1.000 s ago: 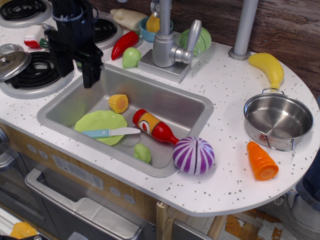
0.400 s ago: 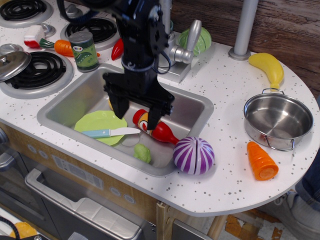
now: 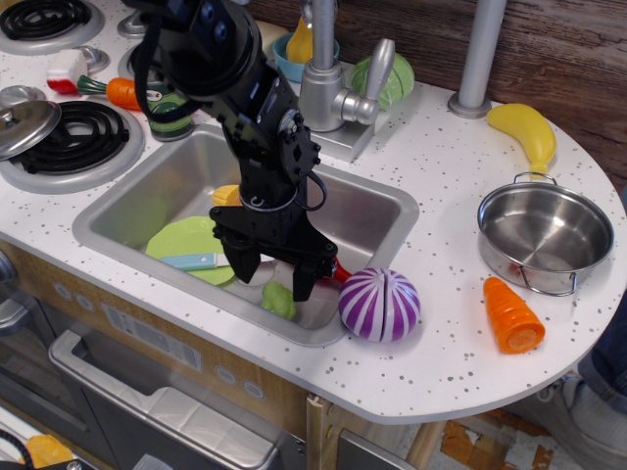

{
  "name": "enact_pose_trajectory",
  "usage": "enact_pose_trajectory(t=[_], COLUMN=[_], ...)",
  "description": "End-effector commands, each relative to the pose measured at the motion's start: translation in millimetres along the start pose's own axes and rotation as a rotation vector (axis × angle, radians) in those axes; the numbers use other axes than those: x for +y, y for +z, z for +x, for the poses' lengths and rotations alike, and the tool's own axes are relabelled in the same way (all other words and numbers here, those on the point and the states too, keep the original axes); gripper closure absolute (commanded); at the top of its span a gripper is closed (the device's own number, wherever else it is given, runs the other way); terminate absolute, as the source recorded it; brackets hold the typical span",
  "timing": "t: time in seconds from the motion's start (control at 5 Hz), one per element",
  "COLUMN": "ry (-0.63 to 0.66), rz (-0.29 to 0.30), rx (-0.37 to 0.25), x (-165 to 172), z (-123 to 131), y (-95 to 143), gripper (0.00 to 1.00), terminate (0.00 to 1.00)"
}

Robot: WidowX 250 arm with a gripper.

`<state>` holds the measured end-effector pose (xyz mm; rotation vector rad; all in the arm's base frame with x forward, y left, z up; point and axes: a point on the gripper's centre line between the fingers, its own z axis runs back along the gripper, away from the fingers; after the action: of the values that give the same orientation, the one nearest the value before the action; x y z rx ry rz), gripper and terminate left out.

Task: Put broccoli in pot or pan

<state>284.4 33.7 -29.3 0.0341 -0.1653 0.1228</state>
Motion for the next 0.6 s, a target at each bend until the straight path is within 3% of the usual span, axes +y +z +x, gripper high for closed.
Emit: enact_pose_trajectory(t=[0.0, 0.2, 0.4], ry=[-0.004, 0.018, 0.050], rz=[-0.043, -0.048, -0.047], rx=[-0.048, -0.029, -0.038], x=[6, 6, 5], z=[7, 2, 3], y=[-17, -20, -29], gripper=[0.00, 0.00, 1.00], terminate=[0.00, 0.00, 0.00])
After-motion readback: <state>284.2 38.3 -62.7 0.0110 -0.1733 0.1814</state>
